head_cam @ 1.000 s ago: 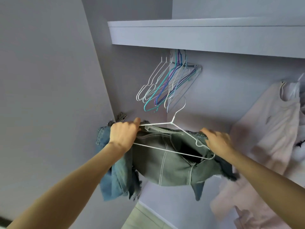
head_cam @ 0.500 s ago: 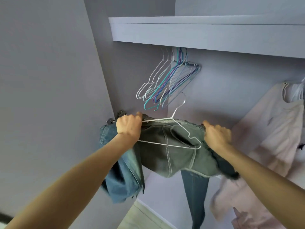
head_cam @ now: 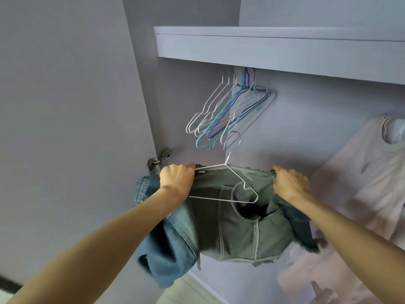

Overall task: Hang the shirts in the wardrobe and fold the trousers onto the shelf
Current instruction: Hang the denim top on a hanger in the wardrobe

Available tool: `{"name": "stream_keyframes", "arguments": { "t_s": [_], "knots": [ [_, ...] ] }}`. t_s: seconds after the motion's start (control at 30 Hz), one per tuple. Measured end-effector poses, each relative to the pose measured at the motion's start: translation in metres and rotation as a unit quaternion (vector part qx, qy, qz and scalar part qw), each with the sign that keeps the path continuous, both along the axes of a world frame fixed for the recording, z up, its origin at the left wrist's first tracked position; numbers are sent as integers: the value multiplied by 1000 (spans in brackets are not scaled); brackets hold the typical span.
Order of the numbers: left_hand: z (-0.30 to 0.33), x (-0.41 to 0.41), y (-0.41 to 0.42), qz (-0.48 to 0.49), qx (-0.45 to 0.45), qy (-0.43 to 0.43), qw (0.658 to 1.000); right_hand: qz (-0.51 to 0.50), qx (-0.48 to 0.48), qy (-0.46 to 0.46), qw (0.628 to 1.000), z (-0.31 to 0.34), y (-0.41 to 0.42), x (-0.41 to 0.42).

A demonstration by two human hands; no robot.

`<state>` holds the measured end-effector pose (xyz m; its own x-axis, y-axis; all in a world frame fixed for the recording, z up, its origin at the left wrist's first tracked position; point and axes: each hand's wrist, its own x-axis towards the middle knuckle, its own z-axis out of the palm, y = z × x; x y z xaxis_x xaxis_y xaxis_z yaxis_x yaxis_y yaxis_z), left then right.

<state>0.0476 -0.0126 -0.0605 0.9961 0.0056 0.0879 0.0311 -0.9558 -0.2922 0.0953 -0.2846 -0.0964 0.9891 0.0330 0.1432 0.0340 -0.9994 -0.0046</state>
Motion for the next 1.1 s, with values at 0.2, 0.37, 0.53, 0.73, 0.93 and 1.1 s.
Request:
{"name": "stream_keyframes", "arguments": {
  "t_s": [0.2,0.37,0.53,0.73,0.93,1.1],
  "knots": [
    [-3,7,17,29,-164,-58,984,59,298,45,952,5,30,-16],
    [-8,-3,23,-9,-246,-86,966,170,241,269,917,6,36,-36],
    [-5,-14,29,-70,-289,-92,950,248,241,-65,936,32,41,-19],
    [1,-20,33,-74,-328,-118,934,278,324,-40,904,40,84,-26],
    [-10,-26,37,7,-283,-152,947,249,263,-102,926,43,92,-32],
    [-20,-34,46,123,-291,-101,943,221,228,-137,938,50,83,-39]
  ]
}}
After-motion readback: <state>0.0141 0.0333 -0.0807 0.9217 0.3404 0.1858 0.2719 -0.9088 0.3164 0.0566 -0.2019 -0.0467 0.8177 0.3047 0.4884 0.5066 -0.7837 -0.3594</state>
